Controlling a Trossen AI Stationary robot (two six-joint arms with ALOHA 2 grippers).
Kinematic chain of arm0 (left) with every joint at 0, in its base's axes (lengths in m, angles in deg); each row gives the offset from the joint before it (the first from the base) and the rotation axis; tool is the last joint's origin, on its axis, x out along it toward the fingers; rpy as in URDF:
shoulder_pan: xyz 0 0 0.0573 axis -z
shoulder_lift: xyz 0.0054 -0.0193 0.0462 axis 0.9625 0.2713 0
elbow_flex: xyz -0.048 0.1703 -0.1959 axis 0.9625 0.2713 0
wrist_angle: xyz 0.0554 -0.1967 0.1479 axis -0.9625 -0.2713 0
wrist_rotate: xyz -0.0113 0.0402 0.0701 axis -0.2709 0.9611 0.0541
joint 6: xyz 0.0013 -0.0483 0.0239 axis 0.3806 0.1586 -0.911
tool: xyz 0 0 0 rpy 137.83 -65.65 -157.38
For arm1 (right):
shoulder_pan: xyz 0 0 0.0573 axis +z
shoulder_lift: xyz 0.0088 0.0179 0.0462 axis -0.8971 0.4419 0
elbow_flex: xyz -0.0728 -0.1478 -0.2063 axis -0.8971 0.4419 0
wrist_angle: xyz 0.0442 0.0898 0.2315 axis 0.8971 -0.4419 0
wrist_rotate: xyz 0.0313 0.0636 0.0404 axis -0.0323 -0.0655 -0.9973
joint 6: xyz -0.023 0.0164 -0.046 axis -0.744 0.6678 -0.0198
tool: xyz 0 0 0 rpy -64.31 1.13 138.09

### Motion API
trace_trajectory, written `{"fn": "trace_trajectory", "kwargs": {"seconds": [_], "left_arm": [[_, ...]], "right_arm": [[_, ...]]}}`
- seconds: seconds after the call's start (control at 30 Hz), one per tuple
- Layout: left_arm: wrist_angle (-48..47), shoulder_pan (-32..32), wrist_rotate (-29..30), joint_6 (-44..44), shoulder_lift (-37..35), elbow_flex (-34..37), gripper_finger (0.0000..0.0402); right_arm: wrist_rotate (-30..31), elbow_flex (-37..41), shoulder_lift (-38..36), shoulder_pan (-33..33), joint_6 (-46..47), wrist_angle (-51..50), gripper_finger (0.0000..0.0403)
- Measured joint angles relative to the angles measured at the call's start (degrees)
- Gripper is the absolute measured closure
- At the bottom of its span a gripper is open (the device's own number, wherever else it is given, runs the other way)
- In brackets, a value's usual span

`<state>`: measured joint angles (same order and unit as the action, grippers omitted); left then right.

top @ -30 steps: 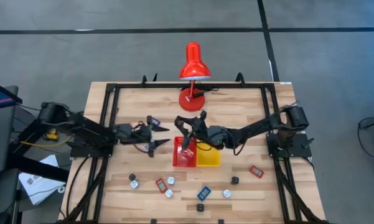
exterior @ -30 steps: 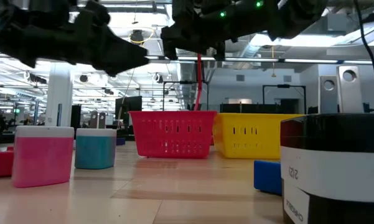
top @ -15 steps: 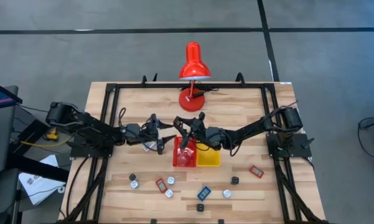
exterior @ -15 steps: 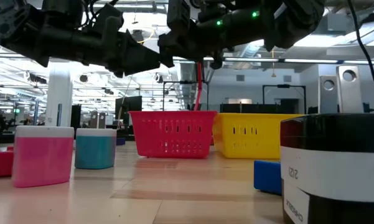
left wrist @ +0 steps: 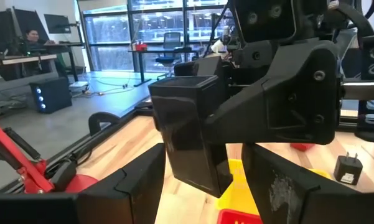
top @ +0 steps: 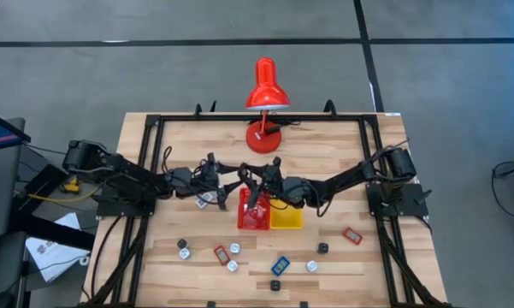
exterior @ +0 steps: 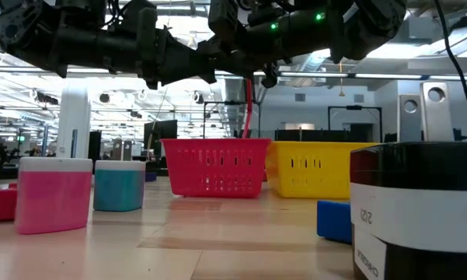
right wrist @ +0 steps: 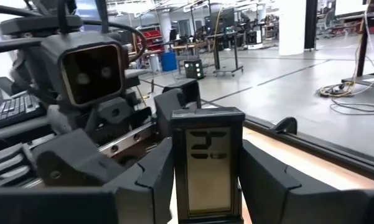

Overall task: Pick & Place Office items
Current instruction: Put the black digital timer into the yellow bin

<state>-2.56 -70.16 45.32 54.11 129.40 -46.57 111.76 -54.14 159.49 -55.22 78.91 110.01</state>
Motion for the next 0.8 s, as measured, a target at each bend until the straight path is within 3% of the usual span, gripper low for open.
{"fn": "trace_trajectory", "kwargs": {"seconds": [0.3, 0.5, 0.8], "left_arm": [[-0.47, 0.00, 0.00, 0.17, 0.00, -0.43, 0.0193], [-0.80, 0.02, 3.82, 0.13, 0.00, -1.21, 0.0193], [-7.85, 0.01, 4.15, 0.23, 0.00, -4.43, 0.0193]], "right_arm": [[0.08, 0.00, -0.02, 0.00, -0.02, 0.42, 0.0260], [0.34, 0.00, -0.06, -0.06, 0.00, 0.75, 0.0261], [-0.09, -0.02, -0.09, 0.00, -0.30, 0.61, 0.0259]]}}
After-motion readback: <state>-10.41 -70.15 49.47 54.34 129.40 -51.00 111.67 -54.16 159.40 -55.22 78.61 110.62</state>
